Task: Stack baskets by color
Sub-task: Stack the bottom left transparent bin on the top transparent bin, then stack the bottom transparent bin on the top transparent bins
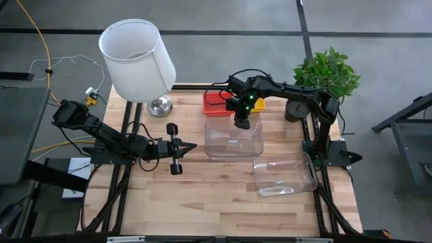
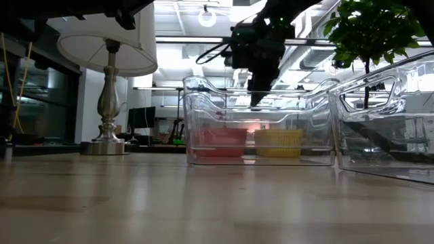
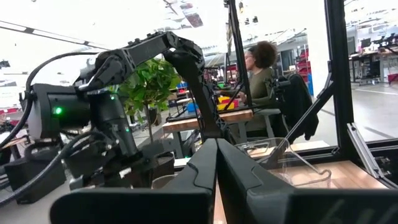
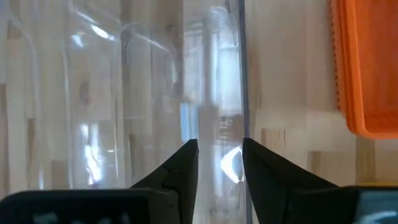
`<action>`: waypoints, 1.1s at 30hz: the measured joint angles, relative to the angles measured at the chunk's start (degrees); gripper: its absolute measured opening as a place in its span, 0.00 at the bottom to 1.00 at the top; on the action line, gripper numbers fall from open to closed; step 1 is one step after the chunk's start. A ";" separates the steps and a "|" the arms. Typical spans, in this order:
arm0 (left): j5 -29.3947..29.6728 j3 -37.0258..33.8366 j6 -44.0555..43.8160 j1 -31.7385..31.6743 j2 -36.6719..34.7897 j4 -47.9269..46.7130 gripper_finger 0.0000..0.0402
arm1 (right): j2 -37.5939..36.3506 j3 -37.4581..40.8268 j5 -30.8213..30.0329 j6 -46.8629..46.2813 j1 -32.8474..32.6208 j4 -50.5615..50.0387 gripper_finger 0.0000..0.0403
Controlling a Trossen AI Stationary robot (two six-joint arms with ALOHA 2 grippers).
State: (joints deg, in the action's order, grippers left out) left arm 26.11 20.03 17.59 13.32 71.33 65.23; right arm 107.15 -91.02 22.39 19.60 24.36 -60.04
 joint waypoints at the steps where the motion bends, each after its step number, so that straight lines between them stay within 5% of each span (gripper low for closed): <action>1: 0.02 0.00 0.04 0.00 0.00 -0.09 0.00 | -0.52 0.00 -0.08 0.28 0.06 -0.24 0.28; 10: 0.13 0.00 0.09 0.00 0.00 -1.88 0.00 | -6.88 0.00 0.01 -3.33 -1.41 -10.34 0.28; 16: 0.28 0.00 0.58 0.00 0.00 -1.99 0.00 | -11.52 0.00 -0.81 -7.94 -8.49 -13.76 0.28; 20: 0.28 0.00 0.61 0.00 0.00 -2.01 0.00 | -15.06 1.05 -6.90 -12.51 -15.01 -14.60 0.28; 33: 0.26 0.00 0.59 -0.18 0.00 -2.07 0.00 | -44.00 34.58 -14.02 -41.07 -30.95 -2.70 0.28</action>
State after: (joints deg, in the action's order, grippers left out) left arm 26.37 20.03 18.17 13.14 71.33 63.16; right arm 63.15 -56.44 8.37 -21.47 -6.59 -62.75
